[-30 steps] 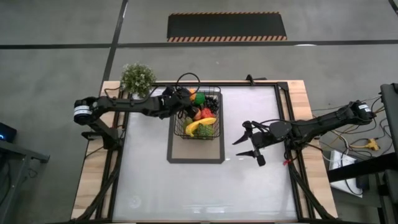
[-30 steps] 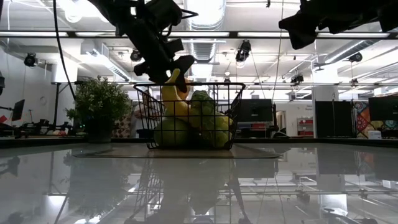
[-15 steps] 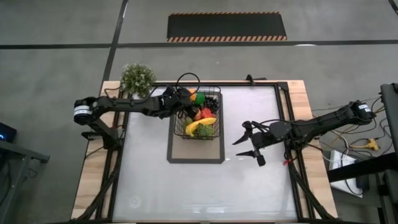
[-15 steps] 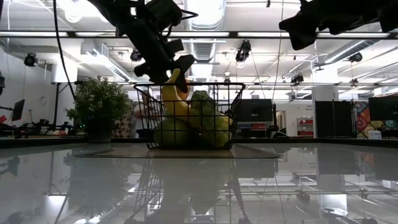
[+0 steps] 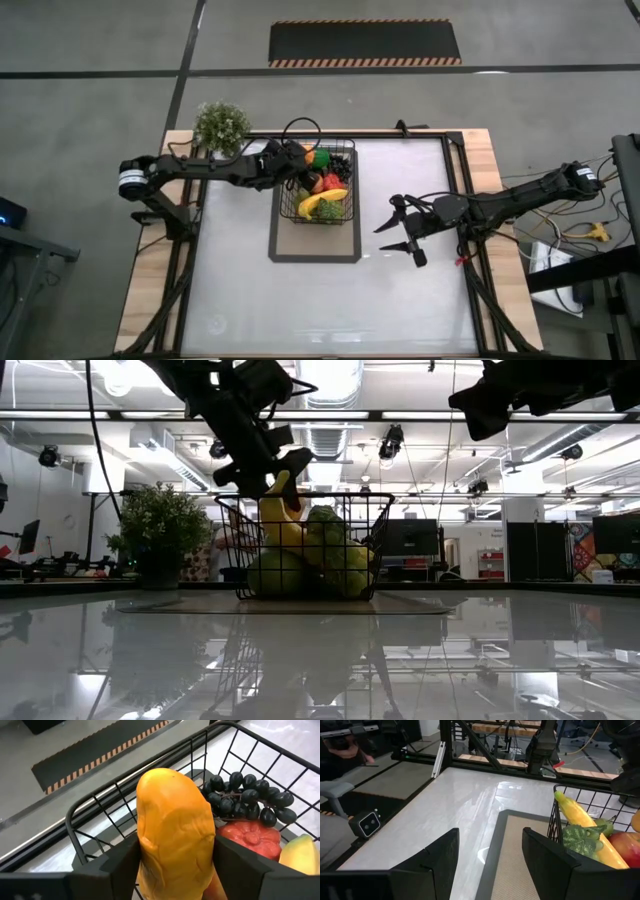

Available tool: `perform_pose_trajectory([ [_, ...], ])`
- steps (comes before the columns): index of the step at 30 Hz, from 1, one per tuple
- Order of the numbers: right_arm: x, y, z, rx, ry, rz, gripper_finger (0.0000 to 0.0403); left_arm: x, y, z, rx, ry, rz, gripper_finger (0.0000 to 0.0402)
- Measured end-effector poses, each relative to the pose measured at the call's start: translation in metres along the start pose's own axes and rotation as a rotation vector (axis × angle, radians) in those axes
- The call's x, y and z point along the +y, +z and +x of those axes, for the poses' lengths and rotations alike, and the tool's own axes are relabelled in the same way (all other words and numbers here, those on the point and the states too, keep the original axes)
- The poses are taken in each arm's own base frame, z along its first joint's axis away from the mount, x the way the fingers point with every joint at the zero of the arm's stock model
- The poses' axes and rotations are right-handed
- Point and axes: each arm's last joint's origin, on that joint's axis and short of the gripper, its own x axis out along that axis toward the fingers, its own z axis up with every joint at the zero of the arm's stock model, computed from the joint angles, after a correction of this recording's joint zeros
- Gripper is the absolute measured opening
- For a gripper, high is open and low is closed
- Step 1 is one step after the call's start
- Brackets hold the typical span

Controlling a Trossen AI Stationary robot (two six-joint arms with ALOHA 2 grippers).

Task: Build produce basket
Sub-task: Put the mango into the black wire basket

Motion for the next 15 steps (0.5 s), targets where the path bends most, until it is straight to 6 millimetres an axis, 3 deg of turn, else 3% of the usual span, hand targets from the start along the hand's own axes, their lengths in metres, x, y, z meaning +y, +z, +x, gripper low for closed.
perform_pose_trajectory([
  [9,0.0,0.0,0.0,0.0,0.0,0.01,0.0203,0.0,0.0,0.0,0.001,0.001,-0.008,0.029],
  [15,0.0,0.0,0.0,0.001,0.0,0.014,0.0203,0.004,0.009,-0.013,0.023,0.001,0.012,0.0308],
])
